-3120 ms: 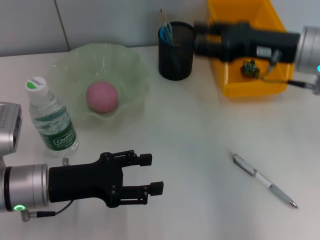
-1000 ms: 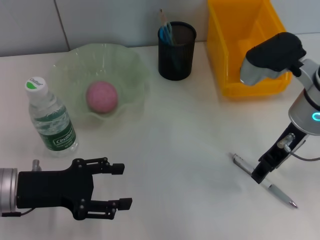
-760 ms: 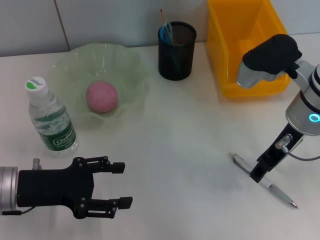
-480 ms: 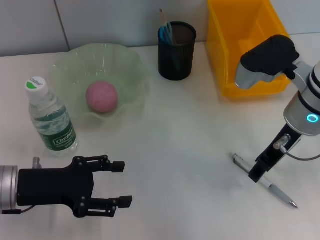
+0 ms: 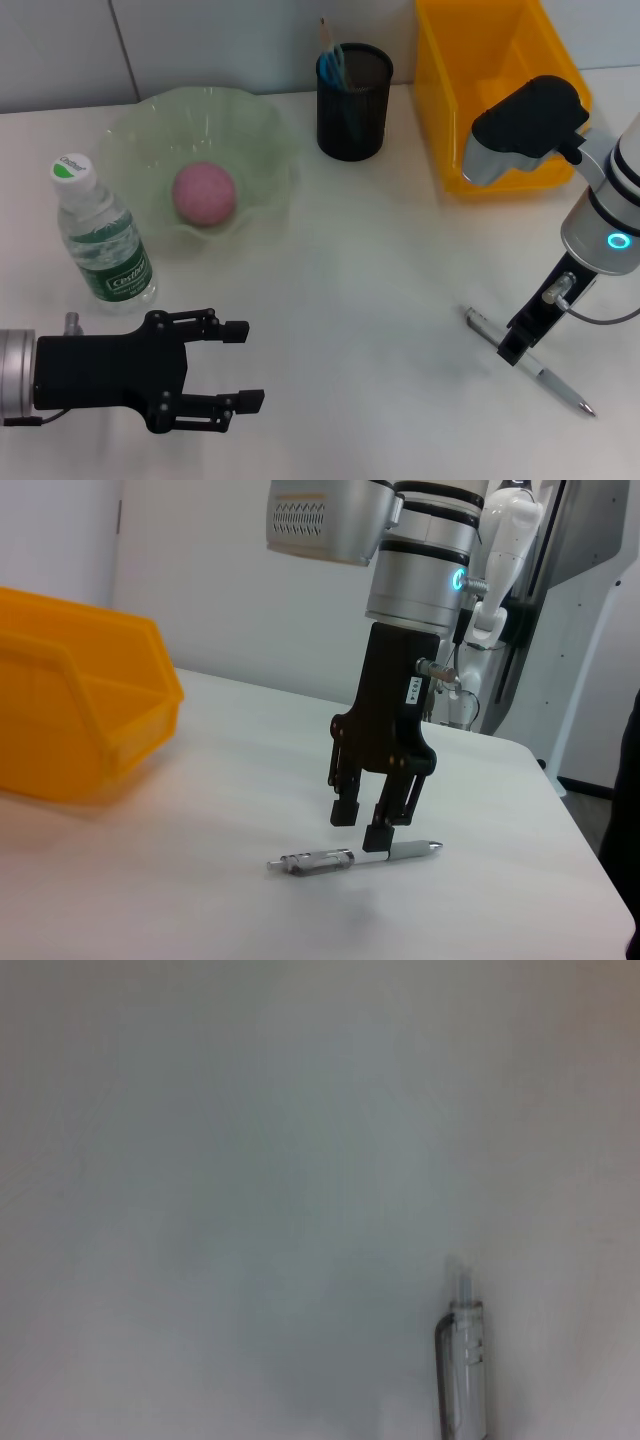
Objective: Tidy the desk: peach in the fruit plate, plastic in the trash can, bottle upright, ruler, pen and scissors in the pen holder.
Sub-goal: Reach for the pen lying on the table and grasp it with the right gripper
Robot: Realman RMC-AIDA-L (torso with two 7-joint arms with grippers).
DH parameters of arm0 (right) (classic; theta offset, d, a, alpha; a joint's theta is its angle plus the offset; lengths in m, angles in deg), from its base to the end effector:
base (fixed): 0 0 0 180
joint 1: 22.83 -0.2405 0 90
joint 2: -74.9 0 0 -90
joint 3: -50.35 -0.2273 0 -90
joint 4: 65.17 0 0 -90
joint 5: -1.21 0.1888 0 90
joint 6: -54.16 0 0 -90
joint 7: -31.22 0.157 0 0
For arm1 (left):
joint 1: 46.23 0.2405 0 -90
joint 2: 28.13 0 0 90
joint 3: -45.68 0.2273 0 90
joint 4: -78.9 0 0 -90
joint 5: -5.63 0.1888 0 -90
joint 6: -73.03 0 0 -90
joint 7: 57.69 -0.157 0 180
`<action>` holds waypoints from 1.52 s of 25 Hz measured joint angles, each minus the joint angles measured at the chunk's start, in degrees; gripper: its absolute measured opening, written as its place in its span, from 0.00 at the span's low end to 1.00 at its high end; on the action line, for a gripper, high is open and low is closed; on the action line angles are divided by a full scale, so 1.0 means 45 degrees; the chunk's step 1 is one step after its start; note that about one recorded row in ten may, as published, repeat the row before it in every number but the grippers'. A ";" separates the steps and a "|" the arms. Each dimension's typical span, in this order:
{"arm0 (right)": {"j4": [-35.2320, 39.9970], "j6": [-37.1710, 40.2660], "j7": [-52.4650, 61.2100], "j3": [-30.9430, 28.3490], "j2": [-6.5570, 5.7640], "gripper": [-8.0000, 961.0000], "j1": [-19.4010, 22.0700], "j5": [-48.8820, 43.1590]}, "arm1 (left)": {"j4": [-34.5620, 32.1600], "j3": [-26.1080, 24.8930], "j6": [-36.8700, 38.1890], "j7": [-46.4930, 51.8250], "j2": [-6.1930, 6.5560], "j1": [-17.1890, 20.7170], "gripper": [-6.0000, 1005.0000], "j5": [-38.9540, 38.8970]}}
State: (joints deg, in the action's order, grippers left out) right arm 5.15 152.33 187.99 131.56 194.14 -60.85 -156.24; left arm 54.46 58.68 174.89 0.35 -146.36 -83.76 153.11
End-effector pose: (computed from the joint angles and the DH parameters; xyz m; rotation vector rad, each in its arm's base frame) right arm 0.1998 0.3038 -0.0009 -2.4408 1.1937 -0.8470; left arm -0.2277 0.2613 -0.0218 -3.0183 -0.3637 -0.7143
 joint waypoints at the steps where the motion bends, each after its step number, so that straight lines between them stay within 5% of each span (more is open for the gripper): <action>1: -0.0037 -0.0001 0.0000 0.0000 0.0001 0.57 -0.0018 0.0002 | 0.0000 0.0000 0.0000 0.0000 0.0000 0.0000 0.80 0.0000; 38: -0.0581 -0.0642 0.0100 0.0624 0.0007 0.37 -0.0126 -0.0033 | -0.0174 0.0024 0.0102 0.0031 -0.0005 0.0075 0.80 0.0000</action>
State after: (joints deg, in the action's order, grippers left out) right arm 2.53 149.44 188.44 134.37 194.17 -61.42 -156.39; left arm 53.68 58.78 175.35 0.49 -146.38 -83.42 153.11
